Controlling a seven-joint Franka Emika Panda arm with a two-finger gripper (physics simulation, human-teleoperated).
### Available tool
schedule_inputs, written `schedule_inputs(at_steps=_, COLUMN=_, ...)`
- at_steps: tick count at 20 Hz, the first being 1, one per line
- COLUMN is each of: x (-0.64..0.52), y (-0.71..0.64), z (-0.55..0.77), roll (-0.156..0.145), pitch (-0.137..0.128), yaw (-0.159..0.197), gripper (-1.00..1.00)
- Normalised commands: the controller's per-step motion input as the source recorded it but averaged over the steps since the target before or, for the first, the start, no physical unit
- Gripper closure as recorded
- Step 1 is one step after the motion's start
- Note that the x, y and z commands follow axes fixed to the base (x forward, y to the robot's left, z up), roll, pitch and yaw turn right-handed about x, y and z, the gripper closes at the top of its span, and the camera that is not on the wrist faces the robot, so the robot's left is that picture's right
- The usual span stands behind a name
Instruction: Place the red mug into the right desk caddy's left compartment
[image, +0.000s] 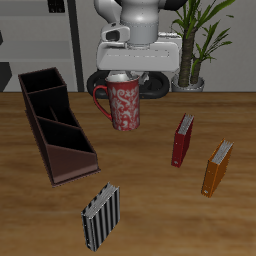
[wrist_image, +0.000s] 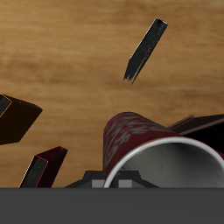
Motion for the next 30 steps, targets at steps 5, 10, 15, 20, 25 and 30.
schedule_inputs(at_steps=5, x=-0.39, y=-0.48, z=0.17, roll=-0.031, pitch=0.000, yaw=-0.023, gripper=1.00)
schedule_inputs(at_steps=10, x=-0.21, y=-0.39, z=0.09, roll=-0.039, pitch=0.010, yaw=0.017, gripper=1.00)
schedule_inputs(at_steps=15, x=-0.14, y=-0.39, z=0.11, roll=-0.035, pitch=-0.003, yaw=0.029, gripper=1.00)
schedule_inputs(at_steps=20, x=-0.06, y=-0.34, z=0.05, roll=-0.049, pitch=-0.005, yaw=0.025, gripper=1.00)
schedule_inputs(at_steps=25, x=-0.02, y=-0.16, z=-0.05, roll=-0.031, pitch=0.002, yaw=0.006, gripper=1.00)
schedule_inputs(at_steps=30, x=0.08, y=-0.17, z=-0.08, roll=-0.038, pitch=0.007, yaw=-0.013, gripper=1.00)
